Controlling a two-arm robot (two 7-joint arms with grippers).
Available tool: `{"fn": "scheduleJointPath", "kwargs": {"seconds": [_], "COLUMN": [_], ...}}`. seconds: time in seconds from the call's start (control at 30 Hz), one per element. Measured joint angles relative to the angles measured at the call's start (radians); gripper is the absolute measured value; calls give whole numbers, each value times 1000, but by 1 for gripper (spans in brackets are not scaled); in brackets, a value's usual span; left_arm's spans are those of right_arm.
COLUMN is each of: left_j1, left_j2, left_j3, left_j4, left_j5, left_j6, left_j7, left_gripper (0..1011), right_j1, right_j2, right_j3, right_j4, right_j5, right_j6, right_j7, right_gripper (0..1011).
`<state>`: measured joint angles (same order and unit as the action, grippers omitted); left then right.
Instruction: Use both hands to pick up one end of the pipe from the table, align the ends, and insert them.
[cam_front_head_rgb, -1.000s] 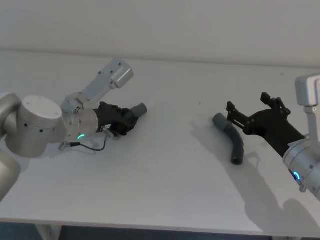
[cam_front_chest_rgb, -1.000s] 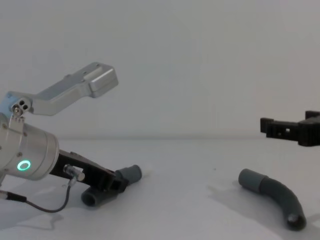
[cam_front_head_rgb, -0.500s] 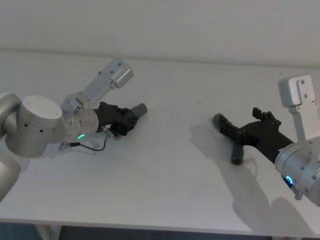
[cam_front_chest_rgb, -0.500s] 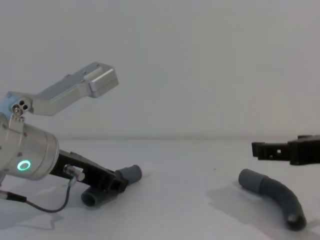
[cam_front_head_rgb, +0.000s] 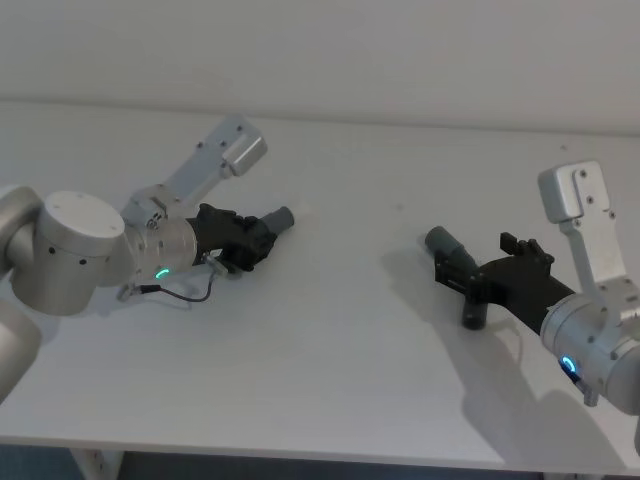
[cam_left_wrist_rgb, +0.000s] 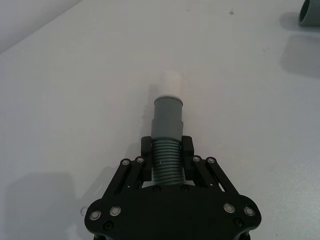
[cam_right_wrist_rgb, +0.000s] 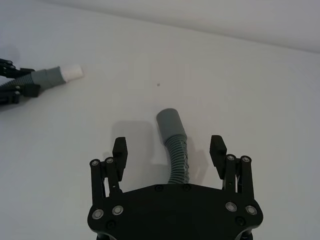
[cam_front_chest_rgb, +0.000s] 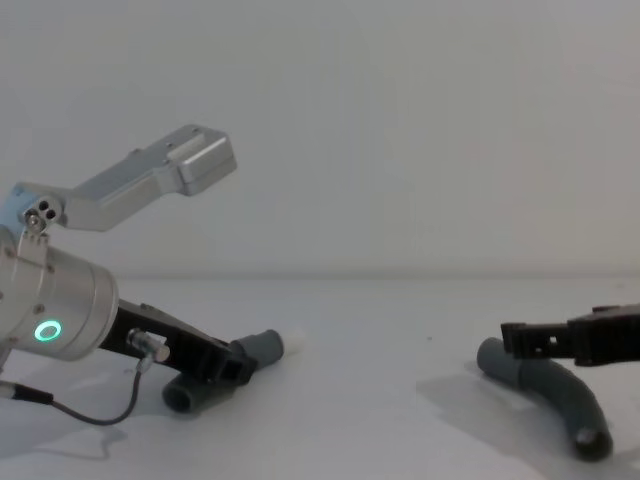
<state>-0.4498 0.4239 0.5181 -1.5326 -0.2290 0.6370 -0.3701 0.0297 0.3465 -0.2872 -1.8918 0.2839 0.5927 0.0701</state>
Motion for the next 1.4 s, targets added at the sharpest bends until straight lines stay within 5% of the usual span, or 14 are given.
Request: {"fn": "scheduleJointPath", "kwargs": {"seconds": [1.4], "left_j1": [0], "left_j2": [0], "left_j3": [0], "left_j4": [0], "left_j5": [0], "left_j6": [0], "left_j7": [0], "left_gripper": [333], "right_j1": [53], "right_j2": [-41], "right_j3": [0], "right_j4": [105], "right_j5": [-19], "right_j6": [72], "right_j7": [32], "right_gripper": [1000]}}
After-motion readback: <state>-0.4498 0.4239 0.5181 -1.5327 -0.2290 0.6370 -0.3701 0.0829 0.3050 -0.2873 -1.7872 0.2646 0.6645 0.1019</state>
